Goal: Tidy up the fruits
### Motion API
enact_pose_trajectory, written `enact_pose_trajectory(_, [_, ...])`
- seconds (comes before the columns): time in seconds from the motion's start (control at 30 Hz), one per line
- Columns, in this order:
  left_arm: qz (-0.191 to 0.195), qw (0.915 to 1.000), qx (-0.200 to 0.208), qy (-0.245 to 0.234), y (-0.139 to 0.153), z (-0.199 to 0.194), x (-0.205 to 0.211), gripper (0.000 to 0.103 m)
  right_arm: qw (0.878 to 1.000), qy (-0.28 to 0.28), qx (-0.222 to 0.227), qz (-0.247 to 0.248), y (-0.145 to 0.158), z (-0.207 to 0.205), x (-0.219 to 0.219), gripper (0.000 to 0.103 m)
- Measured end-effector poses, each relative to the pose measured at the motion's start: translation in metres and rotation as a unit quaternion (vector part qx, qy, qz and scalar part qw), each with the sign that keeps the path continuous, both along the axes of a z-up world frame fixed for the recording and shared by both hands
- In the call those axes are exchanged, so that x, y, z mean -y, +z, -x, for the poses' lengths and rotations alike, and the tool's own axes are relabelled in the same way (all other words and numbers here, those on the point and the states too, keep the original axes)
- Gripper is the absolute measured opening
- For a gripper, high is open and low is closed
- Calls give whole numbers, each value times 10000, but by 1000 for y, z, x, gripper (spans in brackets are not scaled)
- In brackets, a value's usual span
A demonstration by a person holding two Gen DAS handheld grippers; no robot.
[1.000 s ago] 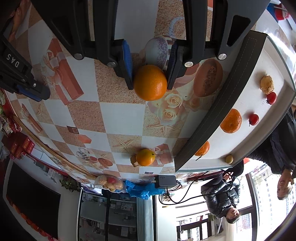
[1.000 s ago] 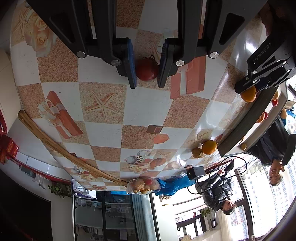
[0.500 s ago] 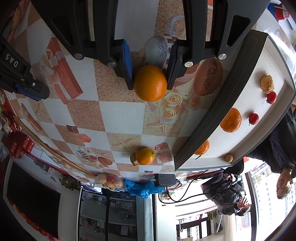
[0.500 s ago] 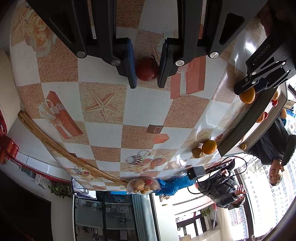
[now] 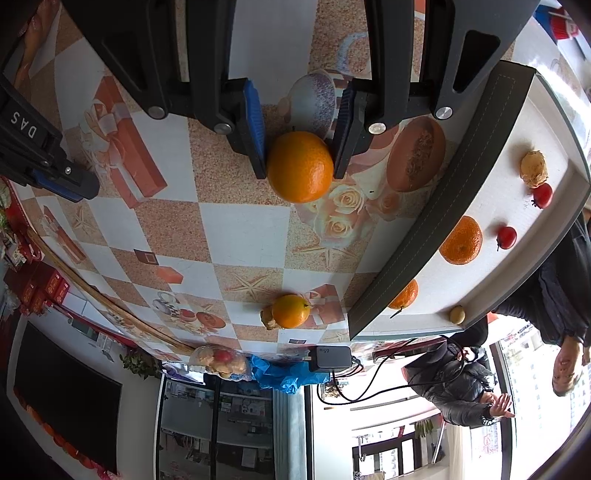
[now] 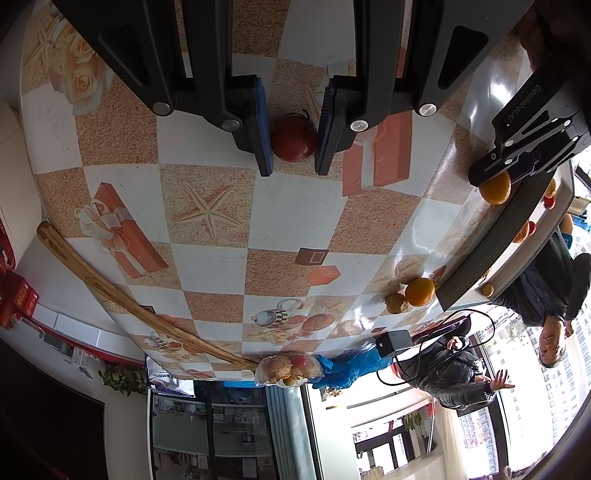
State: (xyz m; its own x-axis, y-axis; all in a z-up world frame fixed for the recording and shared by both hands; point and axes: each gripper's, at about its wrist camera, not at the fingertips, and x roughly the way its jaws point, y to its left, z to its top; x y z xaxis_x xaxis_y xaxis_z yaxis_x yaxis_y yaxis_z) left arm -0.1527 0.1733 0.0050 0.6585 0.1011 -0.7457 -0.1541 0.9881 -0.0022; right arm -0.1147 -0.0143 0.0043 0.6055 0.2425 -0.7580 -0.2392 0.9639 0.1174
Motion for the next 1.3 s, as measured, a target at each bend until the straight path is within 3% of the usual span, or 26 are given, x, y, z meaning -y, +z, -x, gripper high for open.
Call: enact_pose_trajectory(1.3, [-7, 10000, 20, -55, 0, 3, -2, 37, 10000, -49, -6, -35, -1, 0, 2, 23])
